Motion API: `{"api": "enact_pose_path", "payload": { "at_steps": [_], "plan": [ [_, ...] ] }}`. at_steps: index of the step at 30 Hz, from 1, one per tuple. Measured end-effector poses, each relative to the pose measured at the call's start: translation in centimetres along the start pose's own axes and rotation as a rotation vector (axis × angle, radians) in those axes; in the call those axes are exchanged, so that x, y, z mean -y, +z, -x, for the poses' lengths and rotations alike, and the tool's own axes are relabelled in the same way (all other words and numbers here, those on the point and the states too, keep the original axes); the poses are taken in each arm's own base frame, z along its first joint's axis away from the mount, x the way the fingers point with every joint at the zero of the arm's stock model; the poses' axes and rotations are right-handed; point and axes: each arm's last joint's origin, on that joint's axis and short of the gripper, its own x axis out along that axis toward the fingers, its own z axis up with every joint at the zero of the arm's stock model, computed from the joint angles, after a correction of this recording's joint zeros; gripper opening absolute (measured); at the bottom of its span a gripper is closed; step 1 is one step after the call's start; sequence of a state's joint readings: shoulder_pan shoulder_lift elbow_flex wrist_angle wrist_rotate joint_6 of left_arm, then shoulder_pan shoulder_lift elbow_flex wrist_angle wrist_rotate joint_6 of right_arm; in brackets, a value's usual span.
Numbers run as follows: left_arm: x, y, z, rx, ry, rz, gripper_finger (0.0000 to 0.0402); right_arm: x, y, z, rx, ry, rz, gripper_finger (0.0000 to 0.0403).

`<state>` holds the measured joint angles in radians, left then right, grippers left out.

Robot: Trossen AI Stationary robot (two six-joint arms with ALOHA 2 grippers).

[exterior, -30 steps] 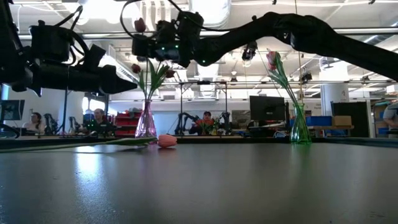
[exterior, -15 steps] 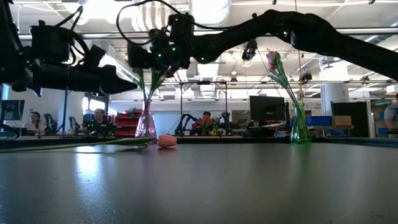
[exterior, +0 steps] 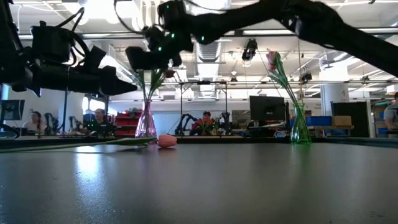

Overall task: Sort flowers into vase by color
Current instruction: Put the red flower into the purple vase, then put the pink flower into the green vase

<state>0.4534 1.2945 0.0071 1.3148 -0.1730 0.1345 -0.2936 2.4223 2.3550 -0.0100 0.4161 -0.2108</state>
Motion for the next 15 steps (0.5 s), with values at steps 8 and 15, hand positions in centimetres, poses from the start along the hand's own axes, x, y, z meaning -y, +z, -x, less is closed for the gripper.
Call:
{"api": "enact_pose_path", "payload": {
  "at_steps": [8,15],
  "plan": [
    [0.0,0.0,0.0,-0.003,0.000,-0.004,0.0037,-2.4,4.3,5.1,-0.077,0.108,0.140,0.0103],
    [0.0,0.0,0.0,-0.005,-0.001,-0.009,0.0037,-5.1,3.5,6.3,-0.101,0.322,0.188,0.0013]
  ]
}}
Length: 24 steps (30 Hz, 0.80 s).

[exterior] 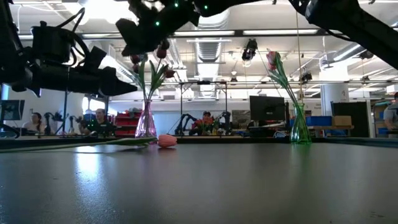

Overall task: Sort flowers into vase by color
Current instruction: Put the pink flower into the green vase

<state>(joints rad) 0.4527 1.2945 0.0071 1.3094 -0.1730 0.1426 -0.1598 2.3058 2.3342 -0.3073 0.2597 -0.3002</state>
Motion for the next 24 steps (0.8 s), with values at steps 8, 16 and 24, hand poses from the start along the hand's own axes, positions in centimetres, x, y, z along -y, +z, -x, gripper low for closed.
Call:
{"api": "enact_pose_path", "payload": {
  "at_steps": [8,16,24],
  "plan": [
    [0.1,-0.4,0.0,-0.038,-0.006,-0.017,0.0037,-2.9,-5.7,-2.1,-0.060,0.128,-0.056,0.0009],
    [0.1,-0.3,-0.2,-0.047,-0.014,-0.008,0.0037,-3.8,-10.2,0.7,-0.054,0.141,-0.104,0.0008],
    [0.8,0.1,-1.7,-0.094,-0.173,0.017,0.0037,-2.5,-13.2,7.2,0.045,0.106,-0.149,0.0009]
  ]
}}
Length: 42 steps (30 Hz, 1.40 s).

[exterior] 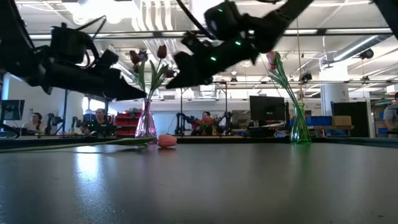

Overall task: Sort flowers into vase by color
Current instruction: Put the pink flower into the green vase

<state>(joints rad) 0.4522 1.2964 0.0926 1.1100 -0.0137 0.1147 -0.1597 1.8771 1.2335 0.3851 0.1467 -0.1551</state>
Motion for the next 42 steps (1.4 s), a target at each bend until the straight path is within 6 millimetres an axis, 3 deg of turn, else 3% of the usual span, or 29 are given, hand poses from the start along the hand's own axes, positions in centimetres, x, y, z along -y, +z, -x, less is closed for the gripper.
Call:
{"api": "enact_pose_path", "payload": {
  "at_steps": [10,20,31,35,42],
  "plan": [
    [0.9,0.7,-3.3,-0.396,-0.049,0.013,0.0037,1.7,-4.6,7.1,0.017,-0.039,-0.014,0.0009],
    [3.1,1.1,-3.1,-0.753,-0.063,0.054,0.0044,1.6,-7.9,11.4,0.080,-0.051,-0.035,0.0009],
    [4.5,2.3,-2.1,-0.994,-0.053,-0.014,0.0136,1.6,-8.7,12.3,0.082,-0.057,-0.076,0.0009],
    [5.0,1.8,-2.2,-1.038,-0.116,0.021,0.0171,1.7,-8.4,12.2,0.093,-0.059,-0.074,0.0009],
    [5.4,0.2,-2.9,-1.112,-0.094,0.064,0.0171,1.7,-8.3,12.2,0.094,-0.060,-0.068,0.0009]
  ]
}}
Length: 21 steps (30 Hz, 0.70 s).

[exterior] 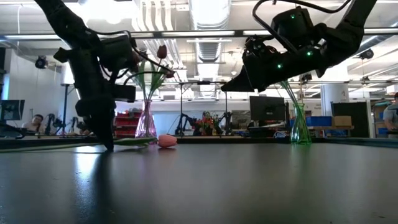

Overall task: Sort flowers into vase by color
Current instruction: Put the pink flower into the green vase

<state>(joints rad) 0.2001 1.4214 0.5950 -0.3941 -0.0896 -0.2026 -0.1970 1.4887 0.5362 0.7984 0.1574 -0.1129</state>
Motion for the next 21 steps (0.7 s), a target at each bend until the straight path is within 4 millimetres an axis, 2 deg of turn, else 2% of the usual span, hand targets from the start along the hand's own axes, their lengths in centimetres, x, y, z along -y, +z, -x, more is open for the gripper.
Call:
{"api": "enact_pose_path", "payload": {
  "at_steps": [3,6,10,14,18,21],
  "plan": [
    [0.3,0.0,-0.3,0.000,0.011,-0.011,0.0140,0.0,0.0,0.0,-0.002,0.001,-0.009,0.0009],
    [0.6,0.1,0.0,0.032,0.037,-0.031,0.0089,-0.1,-0.1,0.0,-0.005,0.003,-0.008,0.0009],
    [0.7,0.5,0.8,0.186,0.043,-0.017,0.0015,-0.1,-0.2,0.1,-0.011,0.003,-0.006,0.0009],
    [0.7,0.5,1.1,0.358,-0.005,0.009,0.0010,-0.1,-0.5,0.2,-0.016,0.004,-0.005,0.0009],
    [0.8,1.2,1.8,0.667,-0.067,0.026,0.0003,-0.2,-0.4,0.2,-0.009,0.007,-0.026,0.0009],
    [0.8,1.7,2.6,0.895,-0.095,0.014,0.0002,-0.4,0.2,0.3,0.058,0.014,-0.075,0.0009]
  ]
}}
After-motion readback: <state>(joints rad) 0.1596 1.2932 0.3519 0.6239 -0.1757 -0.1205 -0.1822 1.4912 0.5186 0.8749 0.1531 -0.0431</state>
